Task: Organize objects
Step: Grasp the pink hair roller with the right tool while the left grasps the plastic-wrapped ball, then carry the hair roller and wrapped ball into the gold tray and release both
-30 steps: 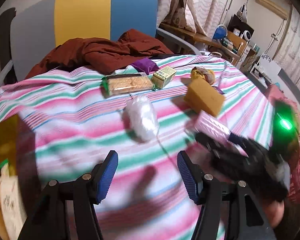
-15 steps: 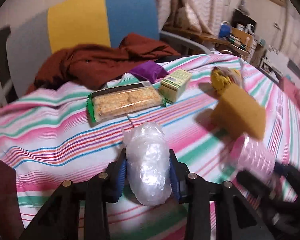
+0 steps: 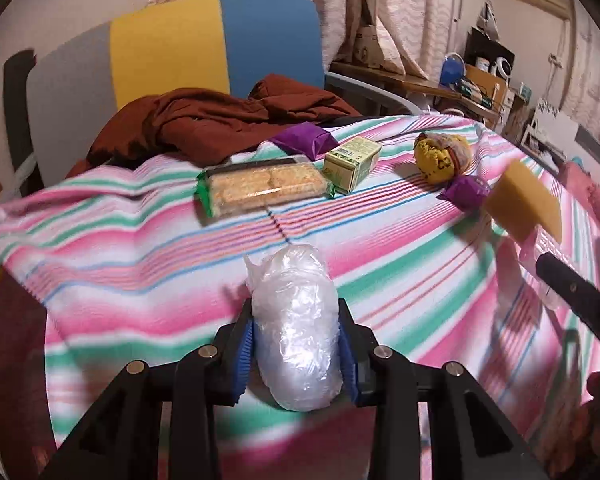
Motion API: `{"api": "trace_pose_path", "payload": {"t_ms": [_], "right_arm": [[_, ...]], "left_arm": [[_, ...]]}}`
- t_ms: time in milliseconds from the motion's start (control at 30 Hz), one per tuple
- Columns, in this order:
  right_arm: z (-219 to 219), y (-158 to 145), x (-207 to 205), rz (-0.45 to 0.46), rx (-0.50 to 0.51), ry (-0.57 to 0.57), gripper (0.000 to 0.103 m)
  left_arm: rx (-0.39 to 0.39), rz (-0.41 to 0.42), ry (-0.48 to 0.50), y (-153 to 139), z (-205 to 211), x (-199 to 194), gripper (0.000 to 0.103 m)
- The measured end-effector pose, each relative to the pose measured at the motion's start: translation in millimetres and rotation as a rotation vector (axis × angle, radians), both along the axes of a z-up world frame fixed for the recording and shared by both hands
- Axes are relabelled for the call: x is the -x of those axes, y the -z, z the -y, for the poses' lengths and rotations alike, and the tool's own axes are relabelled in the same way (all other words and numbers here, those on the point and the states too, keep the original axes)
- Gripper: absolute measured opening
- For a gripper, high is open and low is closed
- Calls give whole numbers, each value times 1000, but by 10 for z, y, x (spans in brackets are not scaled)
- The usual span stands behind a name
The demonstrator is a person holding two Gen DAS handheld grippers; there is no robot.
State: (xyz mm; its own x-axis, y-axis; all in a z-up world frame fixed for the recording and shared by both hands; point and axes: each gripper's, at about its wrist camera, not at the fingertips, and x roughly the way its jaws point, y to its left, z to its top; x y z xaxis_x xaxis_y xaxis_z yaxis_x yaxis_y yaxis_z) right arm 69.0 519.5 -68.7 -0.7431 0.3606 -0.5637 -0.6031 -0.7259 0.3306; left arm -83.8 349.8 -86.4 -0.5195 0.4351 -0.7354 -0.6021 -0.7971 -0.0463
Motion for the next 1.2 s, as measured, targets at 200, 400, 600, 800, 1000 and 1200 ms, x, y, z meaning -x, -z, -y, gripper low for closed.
{"api": "trace_pose_path", "payload": {"t_ms": [200,400,600,800,1000,1200], "right_arm": [[514,-260,82,-64,-184,-291,72],[719,-576,69,-136,-174,-284,72],[680,-677,139,-111,-42,-251,72],[902,-738,200,-58,-121,-284,72],[1066,-926,95,-88,-183,-350,71],[1193,-1028,207,-128,-104,-346,71]], "left_arm": [[-82,73,-26,-90,249,-175,36],[-185,33,-47,-494,661,-303,36],[-254,-15,-58,-790,986,-374,36],[-295,-24,-107,-946,1377,-380,36],[-317,-28,-161,-984,1715,-342,36],[-324,-16,-215,-955,2005,-283,36]]}}
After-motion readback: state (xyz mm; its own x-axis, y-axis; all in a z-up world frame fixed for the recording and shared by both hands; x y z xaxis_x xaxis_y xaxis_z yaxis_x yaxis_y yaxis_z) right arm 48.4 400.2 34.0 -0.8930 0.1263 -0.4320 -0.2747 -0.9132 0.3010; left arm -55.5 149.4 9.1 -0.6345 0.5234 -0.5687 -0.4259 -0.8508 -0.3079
